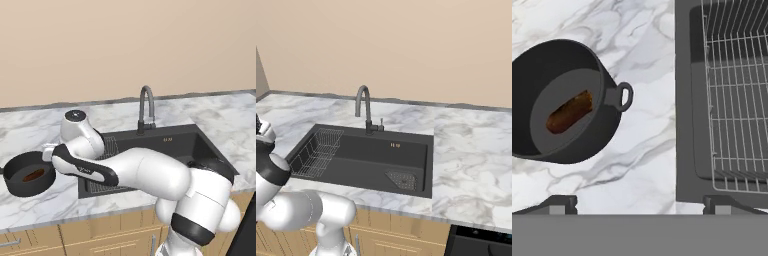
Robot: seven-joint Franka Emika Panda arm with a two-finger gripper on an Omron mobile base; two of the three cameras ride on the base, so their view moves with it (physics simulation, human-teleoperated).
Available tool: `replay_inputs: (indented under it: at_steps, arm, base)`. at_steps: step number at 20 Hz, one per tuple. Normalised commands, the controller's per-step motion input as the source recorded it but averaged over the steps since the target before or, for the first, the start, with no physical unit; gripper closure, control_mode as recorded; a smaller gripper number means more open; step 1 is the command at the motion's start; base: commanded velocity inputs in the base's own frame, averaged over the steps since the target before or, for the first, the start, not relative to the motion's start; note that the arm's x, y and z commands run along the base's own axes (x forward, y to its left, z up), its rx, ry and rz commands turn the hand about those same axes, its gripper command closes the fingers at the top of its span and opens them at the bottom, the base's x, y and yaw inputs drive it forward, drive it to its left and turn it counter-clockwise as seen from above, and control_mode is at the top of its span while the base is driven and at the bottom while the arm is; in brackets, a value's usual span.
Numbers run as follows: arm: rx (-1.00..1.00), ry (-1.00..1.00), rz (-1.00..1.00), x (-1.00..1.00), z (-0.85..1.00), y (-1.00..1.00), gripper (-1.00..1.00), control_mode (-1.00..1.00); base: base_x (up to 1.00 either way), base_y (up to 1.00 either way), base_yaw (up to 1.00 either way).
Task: Dump the sweet potato from the pot into the sink. Then turn on the water and wash the sweet potato. Then turn off the water and put the sweet potato back in the pot.
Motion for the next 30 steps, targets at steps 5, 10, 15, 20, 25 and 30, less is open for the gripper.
replay_inputs:
  at_steps: [5,10,15,20,25,30]
  arm:
    - [0.00,0.05,0.00,0.12,-0.11,0.11,-1.00,-1.00]
    - [0.00,0.03,0.00,0.13,-0.11,0.08,-1.00,-1.00]
    - [0.00,0.00,-0.01,0.09,-0.11,0.04,-1.00,-1.00]
    - [0.00,0.00,-0.01,0.04,-0.08,0.01,-1.00,-1.00]
    - [0.00,0.00,-0.02,0.09,-0.10,0.01,-1.00,-1.00]
    - [0.00,0.00,-0.02,0.19,-0.10,0.06,-1.00,-1.00]
  base:
    - [0.00,0.00,0.00]
    - [0.00,0.00,0.00]
    - [0.00,0.00,0.00]
    - [0.00,0.00,0.00]
    - [0.00,0.00,0.00]
    - [0.00,0.00,0.00]
